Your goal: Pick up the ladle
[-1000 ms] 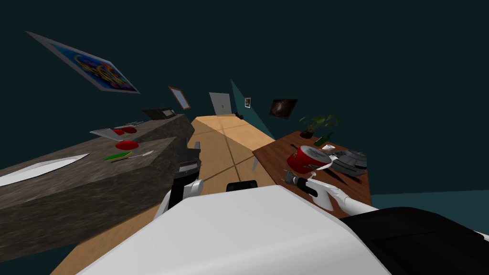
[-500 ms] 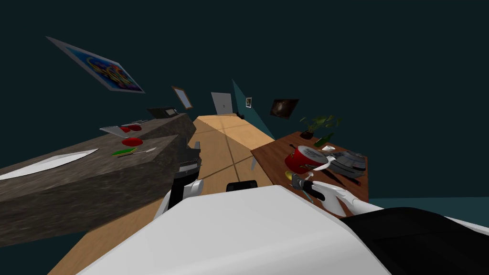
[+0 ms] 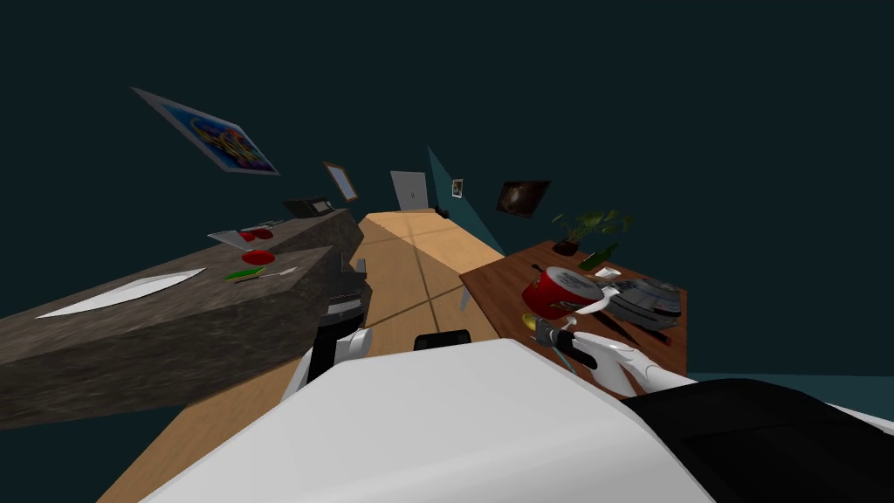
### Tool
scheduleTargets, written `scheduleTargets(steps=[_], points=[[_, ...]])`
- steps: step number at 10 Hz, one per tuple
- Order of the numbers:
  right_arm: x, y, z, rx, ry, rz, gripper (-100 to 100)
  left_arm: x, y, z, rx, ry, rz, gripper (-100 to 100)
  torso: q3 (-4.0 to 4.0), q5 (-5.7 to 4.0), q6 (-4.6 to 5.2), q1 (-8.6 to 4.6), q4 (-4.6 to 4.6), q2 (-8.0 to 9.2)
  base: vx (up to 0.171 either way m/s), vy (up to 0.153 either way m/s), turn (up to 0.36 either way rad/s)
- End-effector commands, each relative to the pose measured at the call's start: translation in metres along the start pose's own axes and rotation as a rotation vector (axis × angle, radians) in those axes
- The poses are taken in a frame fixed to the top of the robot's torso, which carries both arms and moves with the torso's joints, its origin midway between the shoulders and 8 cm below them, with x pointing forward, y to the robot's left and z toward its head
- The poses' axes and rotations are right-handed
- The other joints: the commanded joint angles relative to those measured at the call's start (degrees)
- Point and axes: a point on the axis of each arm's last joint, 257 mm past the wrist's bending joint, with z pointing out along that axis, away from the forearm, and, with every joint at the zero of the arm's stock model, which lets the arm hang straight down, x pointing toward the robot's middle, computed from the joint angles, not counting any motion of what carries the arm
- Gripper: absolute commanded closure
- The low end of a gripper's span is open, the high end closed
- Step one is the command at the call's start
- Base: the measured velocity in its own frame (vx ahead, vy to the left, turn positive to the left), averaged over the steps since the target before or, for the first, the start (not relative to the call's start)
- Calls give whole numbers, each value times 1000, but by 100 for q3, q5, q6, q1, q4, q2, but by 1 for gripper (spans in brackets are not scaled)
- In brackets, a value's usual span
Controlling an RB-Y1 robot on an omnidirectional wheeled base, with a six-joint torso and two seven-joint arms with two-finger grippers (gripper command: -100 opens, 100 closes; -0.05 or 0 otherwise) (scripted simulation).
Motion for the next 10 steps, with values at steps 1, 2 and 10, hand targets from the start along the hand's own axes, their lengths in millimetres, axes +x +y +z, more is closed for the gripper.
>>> scheduleTargets(steps=[1,2,10], points=[[3,-1,1,5,-1,2,-100,0,0,0,0,0,0,0,0,0,0,0,0,0,-11,24,48],[11,-2,2,13,2,27,-100,0,0,0,0,0,0,0,0,0,2,-1,0,-1,-13,28,109],[47,2,4,20,31,77,-100,0,0,0,0,0,0,0,0,0,3,-3,0,0,-15,23,77]])
